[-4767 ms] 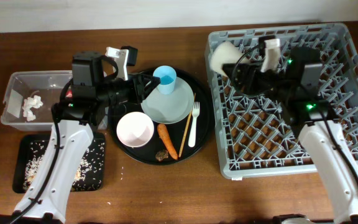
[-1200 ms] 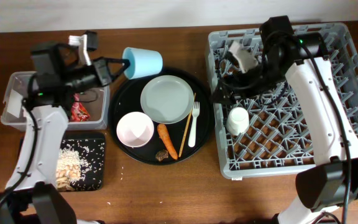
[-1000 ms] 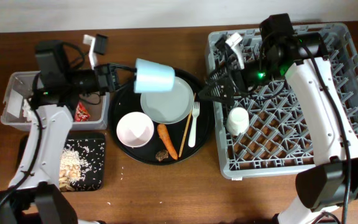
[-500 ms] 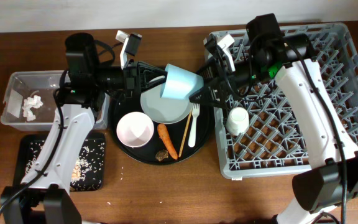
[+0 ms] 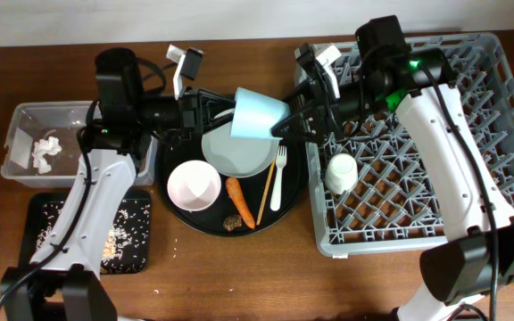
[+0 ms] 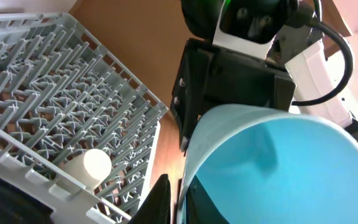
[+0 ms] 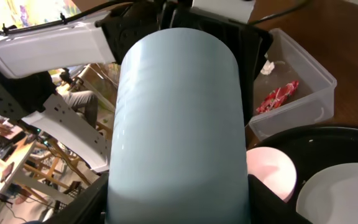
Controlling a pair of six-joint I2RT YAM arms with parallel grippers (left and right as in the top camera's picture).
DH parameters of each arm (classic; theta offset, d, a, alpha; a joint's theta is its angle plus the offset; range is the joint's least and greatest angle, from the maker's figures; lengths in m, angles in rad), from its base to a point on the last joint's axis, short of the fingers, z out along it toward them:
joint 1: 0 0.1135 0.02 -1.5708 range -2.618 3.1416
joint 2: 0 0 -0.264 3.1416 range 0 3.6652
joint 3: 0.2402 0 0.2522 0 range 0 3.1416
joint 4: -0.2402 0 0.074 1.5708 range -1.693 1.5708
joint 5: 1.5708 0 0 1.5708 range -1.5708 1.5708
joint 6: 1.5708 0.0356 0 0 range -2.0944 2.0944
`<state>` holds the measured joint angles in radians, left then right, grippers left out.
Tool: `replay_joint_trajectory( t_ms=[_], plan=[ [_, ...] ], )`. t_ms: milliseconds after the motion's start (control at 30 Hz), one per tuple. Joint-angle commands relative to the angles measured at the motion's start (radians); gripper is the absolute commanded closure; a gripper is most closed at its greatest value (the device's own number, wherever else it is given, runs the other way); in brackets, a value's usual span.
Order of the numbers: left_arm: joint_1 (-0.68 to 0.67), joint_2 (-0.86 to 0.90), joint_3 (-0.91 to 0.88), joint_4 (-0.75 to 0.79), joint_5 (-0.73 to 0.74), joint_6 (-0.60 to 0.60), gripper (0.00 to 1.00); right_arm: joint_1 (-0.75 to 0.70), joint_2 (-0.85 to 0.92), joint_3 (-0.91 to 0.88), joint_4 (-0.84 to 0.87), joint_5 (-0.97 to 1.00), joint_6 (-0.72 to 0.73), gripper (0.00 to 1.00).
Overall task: Sort waste into correct bins and load items into the dishwasher rack
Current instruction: 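Take the blue cup from the left gripper with the right gripper, then lower the blue cup upside down into the rack and release it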
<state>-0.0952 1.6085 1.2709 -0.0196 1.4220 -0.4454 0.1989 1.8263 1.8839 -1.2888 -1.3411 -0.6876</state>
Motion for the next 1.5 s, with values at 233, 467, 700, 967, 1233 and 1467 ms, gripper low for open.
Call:
replay_joint_trajectory(
  t_ms=[233, 467, 700, 967, 1233, 1467],
  plan=[
    [-0.014, -0.007, 0.003, -0.199, -0.110, 0.123, 0.91, -0.062, -0.007, 0.014, 0.034, -0.123, -0.011, 0.51],
    [-0.013, -0.007, 0.003, -0.200, -0.245, 0.127, 0.91, -0.062, -0.007, 0.014, 0.039, -0.122, -0.011, 0.51],
    [-0.014, -0.007, 0.003, -0.368, -0.592, 0.172, 0.91, -0.064, -0.007, 0.014, 0.046, 0.016, 0.018, 0.56],
    [-0.014, -0.007, 0.003, -0.438, -0.672, 0.220, 0.91, -0.153, -0.021, 0.087, 0.141, 0.758, 0.566, 0.60],
    [-0.014, -0.007, 0.003, -0.447, -0.672, 0.220, 0.91, -0.086, 0.006, 0.076, 0.038, 1.236, 0.650, 0.62],
    [-0.014, -0.007, 0.003, -0.476, -0.716, 0.220, 0.91, -0.021, 0.088, 0.014, 0.026, 1.308, 0.674, 0.62]
  ],
)
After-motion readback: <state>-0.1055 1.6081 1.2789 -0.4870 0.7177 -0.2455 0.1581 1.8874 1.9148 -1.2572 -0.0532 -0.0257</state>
